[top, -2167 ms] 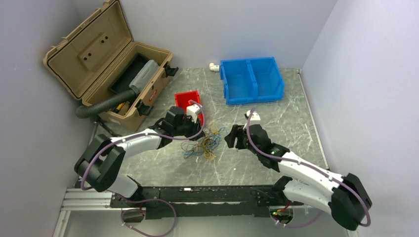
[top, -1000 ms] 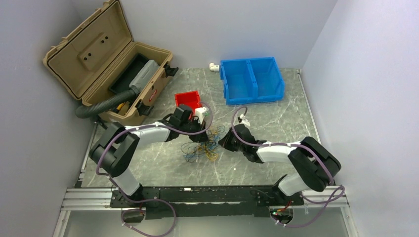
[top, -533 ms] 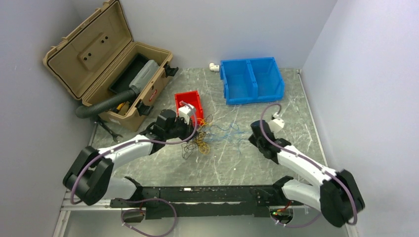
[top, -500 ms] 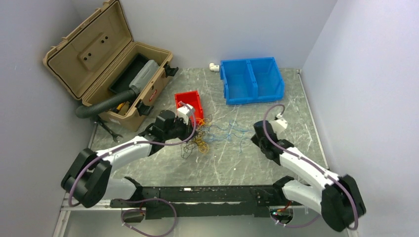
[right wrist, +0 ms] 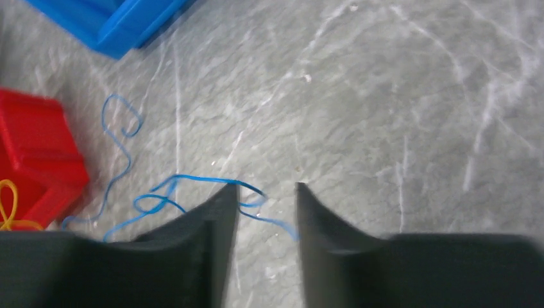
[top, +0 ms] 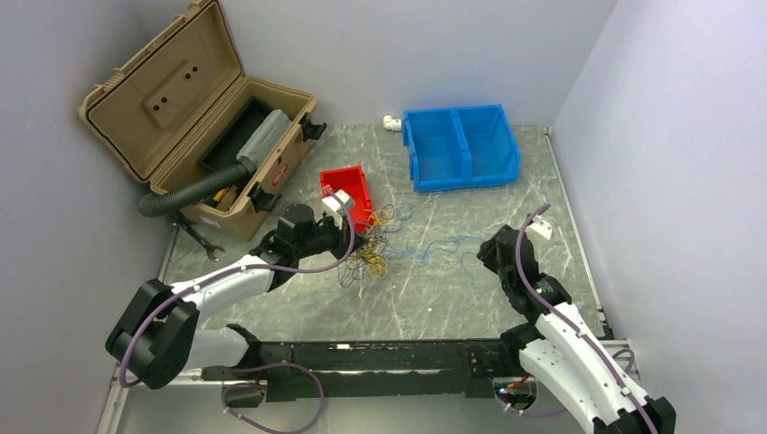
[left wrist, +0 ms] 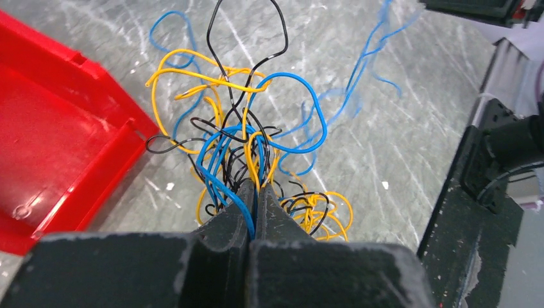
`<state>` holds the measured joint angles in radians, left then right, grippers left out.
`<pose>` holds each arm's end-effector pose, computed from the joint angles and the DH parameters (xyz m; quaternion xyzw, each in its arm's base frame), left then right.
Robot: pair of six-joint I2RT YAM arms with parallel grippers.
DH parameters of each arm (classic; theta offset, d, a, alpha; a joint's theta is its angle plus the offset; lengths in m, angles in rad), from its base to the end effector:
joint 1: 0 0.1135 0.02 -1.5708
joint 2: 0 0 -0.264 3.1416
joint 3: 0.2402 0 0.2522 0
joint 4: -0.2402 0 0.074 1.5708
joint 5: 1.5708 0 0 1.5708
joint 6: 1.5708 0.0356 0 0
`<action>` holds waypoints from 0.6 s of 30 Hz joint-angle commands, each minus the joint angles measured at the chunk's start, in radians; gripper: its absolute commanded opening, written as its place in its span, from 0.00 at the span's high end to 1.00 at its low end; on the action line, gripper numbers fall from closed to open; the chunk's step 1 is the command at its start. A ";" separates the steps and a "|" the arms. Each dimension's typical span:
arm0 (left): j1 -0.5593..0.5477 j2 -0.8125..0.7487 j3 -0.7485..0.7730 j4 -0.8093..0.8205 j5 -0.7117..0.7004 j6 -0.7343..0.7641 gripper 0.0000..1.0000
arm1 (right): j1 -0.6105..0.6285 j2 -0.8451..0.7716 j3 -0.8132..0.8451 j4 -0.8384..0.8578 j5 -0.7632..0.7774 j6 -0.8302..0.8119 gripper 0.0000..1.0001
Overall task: Untangle the cables
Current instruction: Untie the cable.
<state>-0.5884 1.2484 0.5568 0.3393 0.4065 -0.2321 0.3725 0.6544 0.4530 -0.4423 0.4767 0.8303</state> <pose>0.2113 -0.1579 0.2171 0.2560 0.7700 -0.3753 0.4479 0.1429 0.0383 0.2206 0.3000 0.8226 0.0717 0.4777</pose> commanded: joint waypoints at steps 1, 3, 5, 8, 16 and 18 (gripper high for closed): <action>0.003 0.013 -0.006 0.154 0.163 -0.024 1.00 | -0.003 -0.043 -0.015 0.135 -0.325 -0.234 0.32; 0.004 0.026 -0.007 0.191 0.225 -0.043 1.00 | -0.002 -0.047 -0.025 0.199 -0.480 -0.251 0.13; 0.003 0.036 -0.012 0.225 0.264 -0.055 1.00 | -0.002 -0.045 -0.038 0.254 -0.609 -0.260 0.08; 0.002 0.043 -0.014 0.248 0.289 -0.059 1.00 | 0.000 -0.039 -0.063 0.335 -0.700 -0.242 0.08; 0.004 0.041 -0.012 0.274 0.348 -0.073 1.00 | 0.060 0.037 -0.095 0.437 -0.760 -0.210 0.08; 0.003 0.033 -0.019 0.290 0.367 -0.082 1.00 | 0.093 0.049 -0.096 0.470 -0.756 -0.213 0.08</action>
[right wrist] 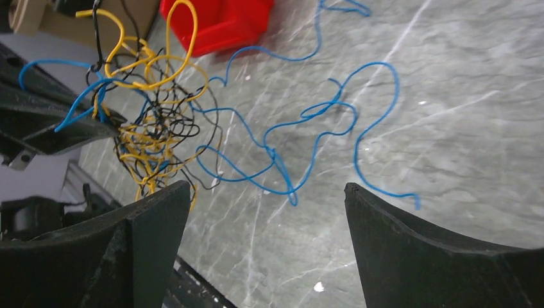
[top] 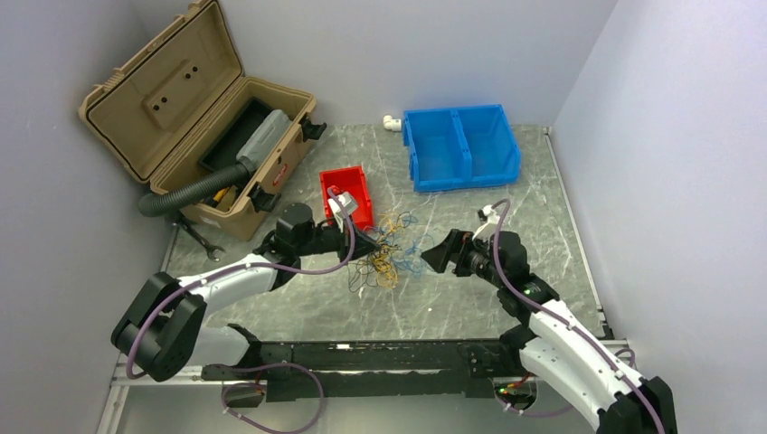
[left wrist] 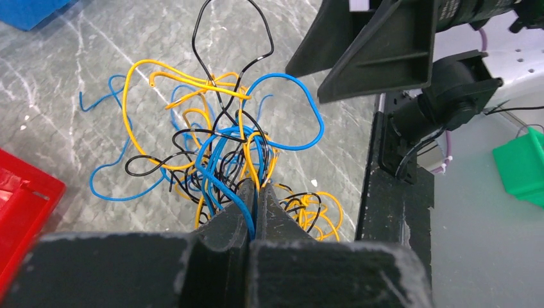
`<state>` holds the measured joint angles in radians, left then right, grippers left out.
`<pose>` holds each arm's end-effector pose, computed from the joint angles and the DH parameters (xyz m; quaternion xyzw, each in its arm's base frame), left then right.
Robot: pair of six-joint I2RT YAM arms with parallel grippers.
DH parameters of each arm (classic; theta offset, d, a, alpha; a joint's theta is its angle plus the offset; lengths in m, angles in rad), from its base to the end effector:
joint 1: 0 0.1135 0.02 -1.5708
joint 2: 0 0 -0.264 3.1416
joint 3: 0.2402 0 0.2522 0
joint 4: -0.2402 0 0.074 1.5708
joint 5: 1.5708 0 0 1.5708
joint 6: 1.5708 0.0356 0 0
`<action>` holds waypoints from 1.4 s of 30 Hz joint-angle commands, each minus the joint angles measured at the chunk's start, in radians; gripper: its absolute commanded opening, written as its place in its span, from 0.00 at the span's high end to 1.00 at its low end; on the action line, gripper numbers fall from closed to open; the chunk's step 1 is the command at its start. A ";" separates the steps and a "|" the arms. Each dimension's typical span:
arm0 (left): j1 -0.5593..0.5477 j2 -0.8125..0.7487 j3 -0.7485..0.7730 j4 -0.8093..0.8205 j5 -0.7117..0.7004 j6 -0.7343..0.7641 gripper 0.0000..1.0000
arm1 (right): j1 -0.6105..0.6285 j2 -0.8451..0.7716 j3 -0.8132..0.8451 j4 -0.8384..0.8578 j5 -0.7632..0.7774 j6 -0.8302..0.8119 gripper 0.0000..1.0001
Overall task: Untangle the cables
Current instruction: Untie the cable.
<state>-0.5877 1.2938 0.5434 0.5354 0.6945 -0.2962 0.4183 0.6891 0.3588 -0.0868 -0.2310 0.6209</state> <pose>0.2095 -0.1669 0.2227 0.3175 0.6936 -0.4918 0.4197 0.1491 0.0752 0.2147 0.0217 0.8347 0.3528 0.4223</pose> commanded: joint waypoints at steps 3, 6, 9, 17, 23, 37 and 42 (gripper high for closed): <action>0.002 -0.024 -0.016 0.122 0.103 -0.030 1.00 | 0.108 0.035 -0.011 0.144 -0.019 -0.009 0.08; 0.003 -0.025 -0.023 0.145 0.117 -0.029 1.00 | 0.154 0.082 -0.005 0.170 0.002 -0.018 0.08; 0.002 -0.009 -0.014 0.151 0.133 -0.034 1.00 | 0.191 0.138 0.014 0.209 -0.002 -0.047 0.07; 0.002 0.025 -0.017 0.203 0.167 -0.050 1.00 | 0.240 0.245 0.042 0.285 0.015 -0.038 0.08; 0.003 0.061 -0.008 0.261 0.203 -0.090 1.00 | 0.260 0.248 0.010 0.335 0.012 -0.029 0.08; 0.003 0.124 -0.020 0.454 0.297 -0.223 1.00 | 0.335 0.310 -0.016 0.592 -0.093 0.000 0.13; 0.003 0.130 -0.028 0.538 0.333 -0.275 1.00 | 0.348 0.372 0.007 0.629 -0.105 -0.007 0.27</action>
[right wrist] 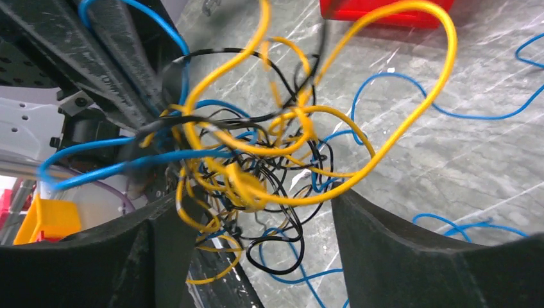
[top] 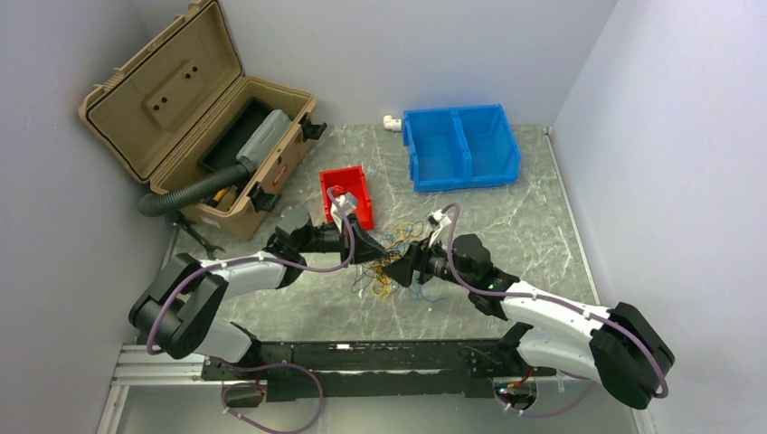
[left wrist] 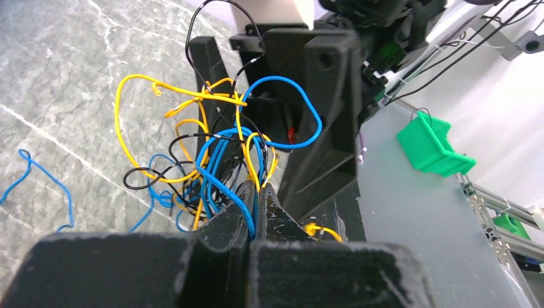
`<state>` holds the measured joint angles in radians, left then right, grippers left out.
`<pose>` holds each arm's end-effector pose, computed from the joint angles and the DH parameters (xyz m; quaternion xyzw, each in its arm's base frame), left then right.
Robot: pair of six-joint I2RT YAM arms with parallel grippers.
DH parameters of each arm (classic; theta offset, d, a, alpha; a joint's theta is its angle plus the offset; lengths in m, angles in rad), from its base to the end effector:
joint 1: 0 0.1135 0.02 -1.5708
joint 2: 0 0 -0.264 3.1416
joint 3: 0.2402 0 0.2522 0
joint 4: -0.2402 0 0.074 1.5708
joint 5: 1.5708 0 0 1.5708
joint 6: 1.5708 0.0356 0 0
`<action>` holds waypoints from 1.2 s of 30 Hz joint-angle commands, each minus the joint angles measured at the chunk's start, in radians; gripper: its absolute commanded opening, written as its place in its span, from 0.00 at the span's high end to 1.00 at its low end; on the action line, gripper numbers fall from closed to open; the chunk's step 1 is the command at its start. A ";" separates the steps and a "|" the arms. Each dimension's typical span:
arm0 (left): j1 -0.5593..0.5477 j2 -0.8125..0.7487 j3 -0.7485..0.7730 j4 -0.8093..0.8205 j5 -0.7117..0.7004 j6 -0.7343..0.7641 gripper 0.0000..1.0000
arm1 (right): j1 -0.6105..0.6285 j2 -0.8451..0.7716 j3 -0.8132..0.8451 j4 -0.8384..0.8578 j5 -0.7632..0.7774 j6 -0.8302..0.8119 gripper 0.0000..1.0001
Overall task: Untangle the cables
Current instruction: Untie the cable.
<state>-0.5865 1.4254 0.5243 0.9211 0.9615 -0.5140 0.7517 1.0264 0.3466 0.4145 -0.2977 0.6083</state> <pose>0.2131 -0.1766 0.2218 0.3525 0.6083 -0.6070 0.3705 0.1505 0.1550 0.2037 -0.1461 0.7772 0.4693 0.3930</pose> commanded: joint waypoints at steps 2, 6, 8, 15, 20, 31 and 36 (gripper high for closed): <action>0.001 -0.006 -0.010 0.155 0.073 -0.061 1.00 | 0.018 0.040 0.025 0.142 -0.036 0.010 0.41; 0.001 -0.034 -0.018 0.119 0.052 -0.033 1.00 | 0.019 -0.018 0.024 0.097 0.051 0.027 0.89; 0.000 -0.057 -0.018 0.071 0.032 -0.006 1.00 | 0.020 -0.085 0.011 0.020 0.141 0.045 1.00; 0.000 -0.131 -0.023 -0.095 -0.072 0.099 1.00 | 0.018 -0.362 0.003 -0.503 0.662 0.192 1.00; 0.001 -0.130 -0.013 -0.161 -0.113 0.126 1.00 | 0.018 -0.415 0.025 -0.858 0.959 0.445 1.00; 0.030 -0.171 0.017 -0.472 -0.433 0.210 1.00 | 0.017 -0.356 0.111 -1.226 1.274 0.813 1.00; 0.048 -0.208 0.024 -0.614 -0.657 0.201 1.00 | 0.017 -0.297 0.151 -1.304 1.324 0.878 1.00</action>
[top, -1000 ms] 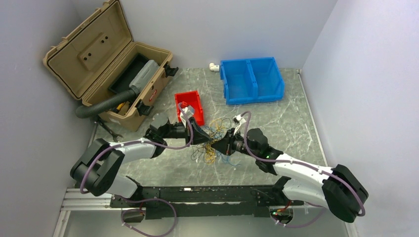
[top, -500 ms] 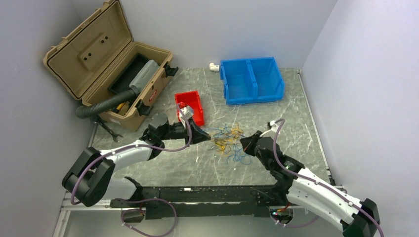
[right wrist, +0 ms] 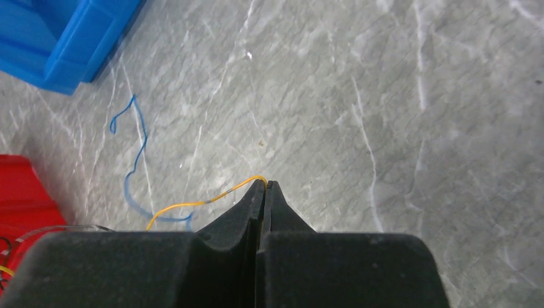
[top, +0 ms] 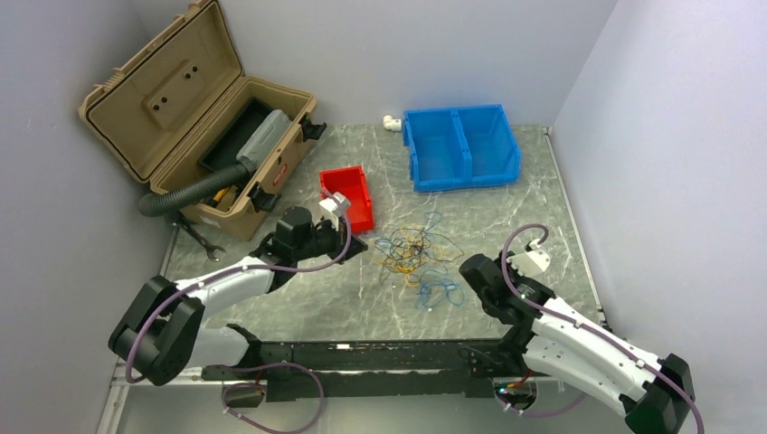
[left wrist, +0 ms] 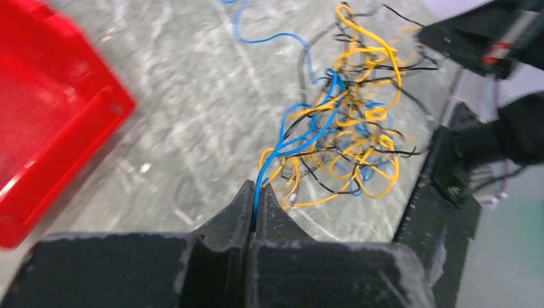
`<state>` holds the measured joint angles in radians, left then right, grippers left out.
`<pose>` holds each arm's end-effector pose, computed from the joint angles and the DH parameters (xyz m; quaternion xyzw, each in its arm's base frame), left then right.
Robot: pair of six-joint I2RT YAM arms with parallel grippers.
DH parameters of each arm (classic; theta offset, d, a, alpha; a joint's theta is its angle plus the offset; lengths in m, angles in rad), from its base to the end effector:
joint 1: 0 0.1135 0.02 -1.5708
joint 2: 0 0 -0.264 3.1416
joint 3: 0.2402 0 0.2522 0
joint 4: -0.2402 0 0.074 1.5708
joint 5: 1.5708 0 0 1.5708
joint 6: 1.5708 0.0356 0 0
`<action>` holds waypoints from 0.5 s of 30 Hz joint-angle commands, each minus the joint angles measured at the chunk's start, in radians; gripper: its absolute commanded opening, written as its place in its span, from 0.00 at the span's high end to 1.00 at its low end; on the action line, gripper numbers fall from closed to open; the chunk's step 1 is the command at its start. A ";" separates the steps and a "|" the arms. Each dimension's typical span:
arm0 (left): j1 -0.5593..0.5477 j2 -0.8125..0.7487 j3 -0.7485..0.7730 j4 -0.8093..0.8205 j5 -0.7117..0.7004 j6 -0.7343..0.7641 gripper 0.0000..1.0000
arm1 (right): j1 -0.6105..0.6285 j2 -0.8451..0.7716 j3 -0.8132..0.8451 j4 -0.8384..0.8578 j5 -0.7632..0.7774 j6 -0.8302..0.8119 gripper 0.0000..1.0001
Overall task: Untangle the cables
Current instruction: Untie the cable.
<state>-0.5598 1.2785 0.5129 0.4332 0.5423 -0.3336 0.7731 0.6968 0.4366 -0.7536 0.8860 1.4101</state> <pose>0.2113 -0.1541 0.2057 0.2430 0.7620 -0.4383 0.4101 0.1057 0.0646 0.1960 0.3839 0.7881 0.0304 0.4802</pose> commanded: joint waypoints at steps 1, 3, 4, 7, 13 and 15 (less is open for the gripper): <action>0.023 -0.084 0.032 -0.159 -0.316 0.017 1.00 | -0.005 0.041 0.070 -0.166 0.153 0.101 1.00; 0.026 -0.134 0.014 -0.193 -0.433 0.019 1.00 | -0.004 0.054 0.088 -0.213 0.175 0.132 1.00; 0.025 -0.161 0.001 -0.195 -0.471 0.024 1.00 | -0.003 0.060 0.097 -0.242 0.181 0.142 1.00; 0.025 -0.211 -0.035 -0.169 -0.506 0.027 1.00 | -0.005 0.067 0.121 -0.283 0.199 0.156 1.00; 0.024 -0.198 -0.025 -0.163 -0.483 0.040 1.00 | -0.005 0.014 0.136 -0.227 0.181 0.047 1.00; 0.025 -0.190 -0.019 -0.148 -0.439 0.046 1.00 | -0.004 -0.022 0.116 -0.143 0.150 -0.046 1.00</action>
<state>-0.5491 1.0809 0.4862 0.2600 0.1402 -0.3248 0.7742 0.7326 0.5457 -0.9218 0.9905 1.5131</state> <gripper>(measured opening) 0.015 0.009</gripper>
